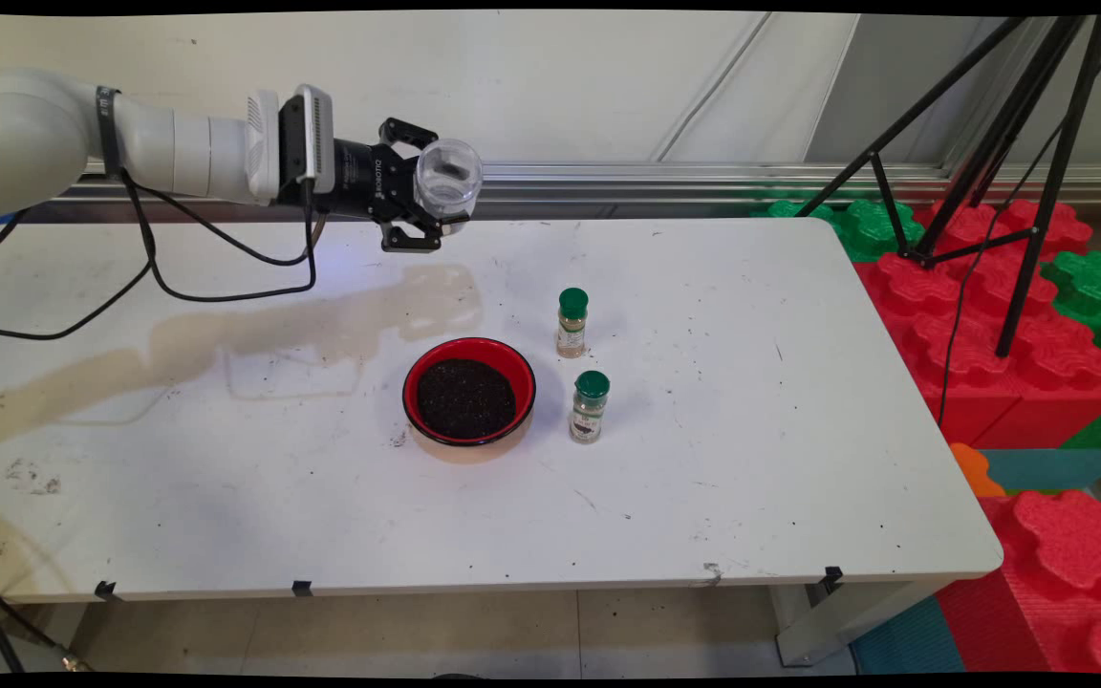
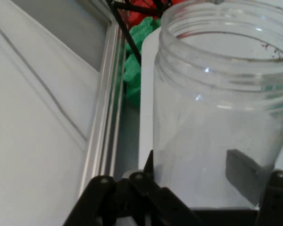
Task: Pour the black seasoning powder in the red bowl, then place the picked object on the table
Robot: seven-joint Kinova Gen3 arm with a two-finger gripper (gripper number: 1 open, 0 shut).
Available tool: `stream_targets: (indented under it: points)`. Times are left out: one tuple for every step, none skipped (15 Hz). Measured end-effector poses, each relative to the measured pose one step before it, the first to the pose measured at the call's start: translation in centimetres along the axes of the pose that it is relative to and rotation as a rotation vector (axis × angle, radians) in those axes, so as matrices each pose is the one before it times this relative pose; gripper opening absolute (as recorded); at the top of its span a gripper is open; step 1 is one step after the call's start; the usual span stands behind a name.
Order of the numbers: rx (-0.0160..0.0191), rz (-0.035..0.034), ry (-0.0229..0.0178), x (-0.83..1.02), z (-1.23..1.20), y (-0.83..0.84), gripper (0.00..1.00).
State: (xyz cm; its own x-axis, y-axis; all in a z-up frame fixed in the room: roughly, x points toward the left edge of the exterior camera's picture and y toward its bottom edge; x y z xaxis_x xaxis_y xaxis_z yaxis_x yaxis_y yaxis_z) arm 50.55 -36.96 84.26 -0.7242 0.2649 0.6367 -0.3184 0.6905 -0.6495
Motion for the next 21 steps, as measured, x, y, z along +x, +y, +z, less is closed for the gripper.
stream_targets:
  points:
    - [-0.00456, -0.02426, 0.00297, -0.044, 0.019, -0.042, 0.0]
    - [-0.00573, -0.03493, 0.00419, -0.071, 0.032, -0.077, 0.0]
    - [-0.00426, -0.03993, 0.00458, -0.101, 0.026, -0.127, 0.0]
    - [-0.00216, -0.04043, 0.00401, -0.113, 0.015, -0.148, 0.0]
    - [-0.00108, -0.03461, 0.00372, -0.094, 0.01, -0.13, 0.0]
    - [-0.00061, -0.02307, 0.00221, -0.062, 0.008, -0.094, 0.0]
    - [-0.00091, -0.03603, 0.00328, -0.11, 0.013, -0.148, 0.0]
    - [-0.00029, -0.02312, 0.0016, -0.083, -0.005, -0.104, 0.0]
    - [-0.00037, -0.0337, 0.00248, -0.117, -0.008, -0.155, 0.0]
    - [0.00035, -0.04073, 0.00254, -0.163, -0.011, -0.218, 0.0]
    - [-0.00084, -0.04, 0.00165, -0.183, -0.01, -0.239, 0.0]
    - [-0.0019, -0.03238, 0.00119, -0.179, -0.011, -0.241, 0.0]
    - [-0.00145, -0.02033, 0.00042, -0.12, -0.006, -0.168, 0.0]
    - [-0.00255, -0.02772, 0.00072, -0.168, -0.018, -0.248, 0.0]
    - [-0.00499, -0.02615, -0.00073, -0.243, -0.036, -0.3, 0.0]
    - [-0.00561, -0.02432, -0.00161, -0.317, -0.05, -0.33, 0.0]
    - [-0.00465, -0.01806, -0.00204, -0.281, -0.061, -0.276, 0.0]
    - [-0.0051, -0.019, -0.00445, -0.375, -0.1, -0.315, 0.0]
    - [-0.00446, -0.01742, -0.00548, -0.395, -0.138, -0.287, 0.0]
    - [-0.00304, -0.01435, -0.00494, -0.351, -0.176, -0.216, 0.0]
    - [-0.00436, -0.01517, -0.00608, -0.404, -0.235, -0.208, 0.0]
